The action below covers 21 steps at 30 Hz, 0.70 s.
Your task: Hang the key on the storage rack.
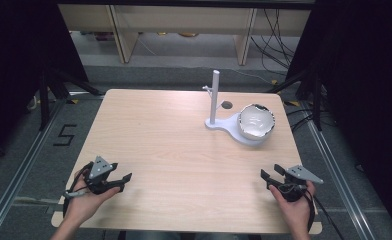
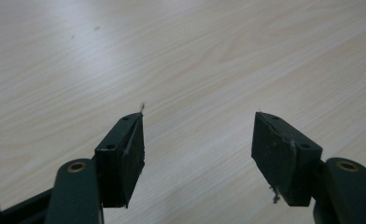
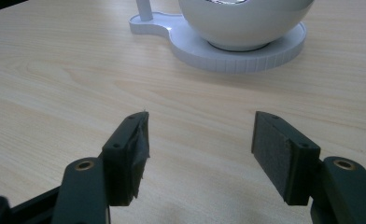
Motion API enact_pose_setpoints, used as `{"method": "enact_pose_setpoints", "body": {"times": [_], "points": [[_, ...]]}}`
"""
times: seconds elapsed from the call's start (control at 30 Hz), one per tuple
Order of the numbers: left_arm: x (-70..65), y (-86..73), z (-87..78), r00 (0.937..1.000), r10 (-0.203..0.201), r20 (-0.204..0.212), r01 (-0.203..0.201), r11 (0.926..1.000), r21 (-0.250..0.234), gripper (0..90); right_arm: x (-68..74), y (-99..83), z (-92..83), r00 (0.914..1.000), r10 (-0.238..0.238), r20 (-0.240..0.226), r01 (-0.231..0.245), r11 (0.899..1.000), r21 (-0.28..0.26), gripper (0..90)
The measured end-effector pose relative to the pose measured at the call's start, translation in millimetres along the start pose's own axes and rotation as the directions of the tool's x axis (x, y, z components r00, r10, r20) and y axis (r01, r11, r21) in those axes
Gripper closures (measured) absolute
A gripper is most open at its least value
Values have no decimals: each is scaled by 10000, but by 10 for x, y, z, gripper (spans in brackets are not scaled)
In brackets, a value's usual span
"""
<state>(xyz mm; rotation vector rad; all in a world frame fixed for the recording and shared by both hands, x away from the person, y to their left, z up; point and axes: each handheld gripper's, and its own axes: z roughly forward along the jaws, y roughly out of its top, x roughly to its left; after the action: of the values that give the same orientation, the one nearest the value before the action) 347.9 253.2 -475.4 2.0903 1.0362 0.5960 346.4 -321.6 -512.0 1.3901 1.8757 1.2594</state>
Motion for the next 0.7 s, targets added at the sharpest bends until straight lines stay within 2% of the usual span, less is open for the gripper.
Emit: {"method": "enact_pose_setpoints", "body": {"times": [0.03, 0.07, 0.1, 0.13, 0.17, 0.2, 0.23, 0.3, 0.33, 0.4, 0.43, 0.47, 0.5, 0.53, 0.57, 0.6, 0.63, 0.67, 0.7], "points": [[47, 15, -18, 9998, 175, 24, -175, 9992, 355, 339, -13, 1, 9, 9999, -138, -58, 138, 9999, -62, 378], [84, 32, -43, 9997, 243, 89, -248, 9974, 675, 338, 7, 3, -4, 9999, 134, -55, -133, 9998, 118, 378], [129, 42, -57, 9992, 342, 219, -360, 9958, 844, 338, -10, 0, 7, 9999, -93, 46, 93, 9999, 69, 377], [129, 42, -57, 9992, 342, 219, -360, 9958, 844, 339, -29, 4, 20, 9994, -357, -40, 357, 9993, -140, 378], [193, 59, -104, 9995, 179, 278, -215, 9909, 1332, 340, -5, -3, 29, 9999, -86, -96, 83, 9997, -215, 378], [193, 59, -104, 9995, 179, 278, -215, 9909, 1332, 338, -5, -3, 29, 9999, -86, -96, 83, 9997, -215, 378], [270, 67, -142, 9991, 149, 389, -224, 9797, 1993, 337, -18, 8, 22, 9994, -308, -135, 309, 9995, 46, 378], [344, 58, -148, 9968, 368, 708, -538, 9649, 2569, 336, -14, 11, 24, 9991, -411, -118, 411, 9991, 76, 378], [365, 40, -147, 9962, 354, 790, -563, 9580, 2810, 336, -17, 8, 36, 9987, -508, -92, 507, 9987, -94, 377], [423, 21, -142, 9960, 324, 831, -577, 9447, 3230, 339, -7, 9, 31, 9990, -440, -119, 441, 9990, 46, 378], [452, 24, -142, 9945, 504, 917, -805, 9284, 3626, 340, 0, 8, 28, 9993, -360, -117, 361, 9993, 83, 378], [470, 23, -146, 9930, 640, 996, -992, 9087, 4054, 339, -2, 8, 30, 9992, -374, -130, 376, 9993, 85, 378], [474, 5, -131, 9927, 586, 1050, -977, 9022, 4201, 338, -2, 8, 30, 9992, -375, -125, 376, 9993, 86, 378], [474, 5, -131, 9927, 586, 1050, -977, 9022, 4201, 337, -11, 7, 42, 9988, -429, -251, 429, 9991, -14, 378], [473, -17, -117, 9911, 452, 1249, -1000, 8729, 4776, 335, 26, 7, 22, 9999, -29, -147, 33, 9996, 284, 378], [469, -29, -107, 9898, 450, 1351, -1071, 8603, 4984, 334, -7, 16, 27, 9987, -508, -76, 510, 9986, 166, 378], [455, -49, -95, 9895, 295, 1417, -999, 8479, 5206, 330, 19, 10, 30, 9998, -170, -97, 172, 9996, 243, 378], [444, -62, -85, 9878, 295, 1526, -1095, 8290, 5484, 325, 36, 3, 37, 9999, 65, -129, -62, 9998, 215, 378], [423, -83, -75, 9872, 264, 1573, -1124, 8148, 5687, 323, 25, 6, 41, 9998, -146, -97, 148, 9997, 188, 378]]}}
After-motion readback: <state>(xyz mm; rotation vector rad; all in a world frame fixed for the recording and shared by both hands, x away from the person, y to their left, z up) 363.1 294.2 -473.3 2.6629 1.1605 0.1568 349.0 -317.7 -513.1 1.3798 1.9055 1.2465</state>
